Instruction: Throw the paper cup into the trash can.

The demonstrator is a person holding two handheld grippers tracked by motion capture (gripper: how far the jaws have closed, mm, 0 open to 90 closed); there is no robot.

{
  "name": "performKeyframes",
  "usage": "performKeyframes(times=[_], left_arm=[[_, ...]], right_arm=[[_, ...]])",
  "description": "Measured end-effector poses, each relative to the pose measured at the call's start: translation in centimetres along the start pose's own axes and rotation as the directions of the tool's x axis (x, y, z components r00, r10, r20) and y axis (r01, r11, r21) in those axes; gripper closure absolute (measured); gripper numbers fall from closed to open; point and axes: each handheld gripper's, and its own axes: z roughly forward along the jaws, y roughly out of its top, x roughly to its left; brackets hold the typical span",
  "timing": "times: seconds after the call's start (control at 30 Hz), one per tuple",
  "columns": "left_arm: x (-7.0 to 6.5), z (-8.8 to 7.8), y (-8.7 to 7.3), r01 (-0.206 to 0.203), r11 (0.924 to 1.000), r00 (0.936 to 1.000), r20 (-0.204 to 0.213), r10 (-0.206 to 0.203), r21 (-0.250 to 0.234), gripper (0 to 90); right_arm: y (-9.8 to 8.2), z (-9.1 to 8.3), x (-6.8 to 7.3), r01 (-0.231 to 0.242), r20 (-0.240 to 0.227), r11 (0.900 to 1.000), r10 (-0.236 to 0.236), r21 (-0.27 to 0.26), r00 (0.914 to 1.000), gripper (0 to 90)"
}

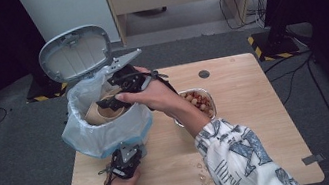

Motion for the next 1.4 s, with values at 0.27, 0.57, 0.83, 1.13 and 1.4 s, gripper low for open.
performKeyframes(times=[0.27,0.57,0.83,1.13,1.4], left_arm=[[0.0,0.0,0.0,-0.001,1.0,1.0,0.001,0.001,0.0,84.8],[0.0,0.0,0.0,0.001,1.0,1.0,0.0,-0.001,0.0,84.7],[0.0,0.0,0.0,0.0,1.0,1.0,0.001,0.0,-0.001,84.7],[0.0,0.0,0.0,0.001,1.0,1.0,0.002,-0.001,-0.002,84.7],[0.0,-0.1,0.0,0.015,0.9999,0.9999,-0.004,-0.015,-0.002,77.8]], right_arm=[[-0.5,-1.4,-1.1,-0.028,0.045,1.0,0.028,-0.012,0.9986,14.4],[-1.5,-3.5,-2.7,-0.044,0.104,0.999,0.046,-0.021,0.9935,13.7],[-2.4,-4.9,-3.7,-0.059,0.135,0.998,0.062,-0.027,0.9889,13.6],[-2.9,-6.1,-4.4,-0.069,0.16,0.997,0.074,-0.032,0.9843,13.4],[-3.9,-7.8,-5.2,-0.077,0.192,0.997,0.081,-0.029,0.9779,13.5]])
